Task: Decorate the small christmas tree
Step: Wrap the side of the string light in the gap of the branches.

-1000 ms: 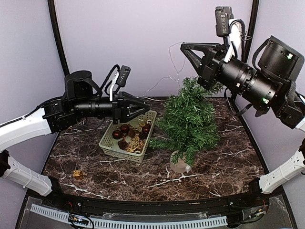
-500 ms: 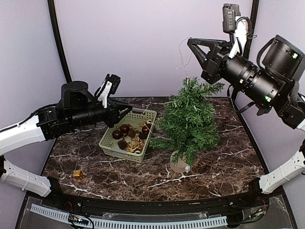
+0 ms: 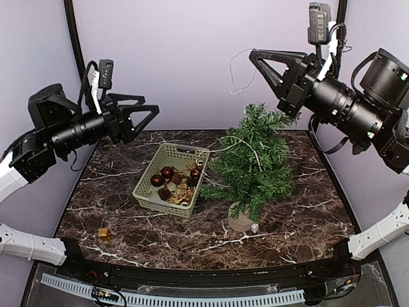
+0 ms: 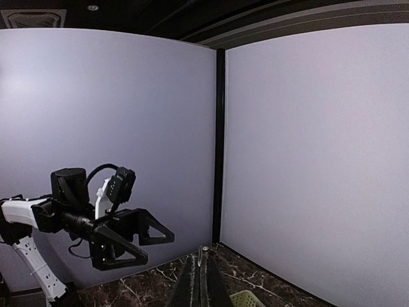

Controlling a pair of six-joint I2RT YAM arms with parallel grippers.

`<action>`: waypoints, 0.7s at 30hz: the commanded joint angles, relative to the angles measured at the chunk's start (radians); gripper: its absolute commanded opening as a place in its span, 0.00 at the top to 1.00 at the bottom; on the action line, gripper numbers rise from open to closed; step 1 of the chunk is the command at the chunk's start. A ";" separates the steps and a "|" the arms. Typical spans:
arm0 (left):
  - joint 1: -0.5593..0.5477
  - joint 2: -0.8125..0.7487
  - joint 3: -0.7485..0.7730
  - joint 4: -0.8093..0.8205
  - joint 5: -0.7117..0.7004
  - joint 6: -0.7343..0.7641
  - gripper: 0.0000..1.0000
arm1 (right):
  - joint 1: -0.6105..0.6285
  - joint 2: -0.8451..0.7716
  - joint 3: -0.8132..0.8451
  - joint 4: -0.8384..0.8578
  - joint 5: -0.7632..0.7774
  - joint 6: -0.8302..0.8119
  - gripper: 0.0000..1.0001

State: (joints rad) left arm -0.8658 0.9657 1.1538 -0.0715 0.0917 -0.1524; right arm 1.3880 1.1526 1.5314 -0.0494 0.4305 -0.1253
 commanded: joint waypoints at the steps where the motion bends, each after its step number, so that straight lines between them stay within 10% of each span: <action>1: 0.006 0.093 0.155 0.019 0.252 -0.015 0.10 | 0.008 0.023 0.030 0.044 -0.085 0.001 1.00; 21: -0.019 0.515 0.458 0.109 0.716 -0.078 0.06 | 0.008 0.101 0.127 0.084 -0.128 -0.043 1.00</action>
State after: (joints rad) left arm -0.8688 1.5043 1.5703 -0.0227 0.7204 -0.2146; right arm 1.3880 1.2476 1.6310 -0.0219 0.2878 -0.1524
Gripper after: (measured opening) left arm 0.943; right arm 0.006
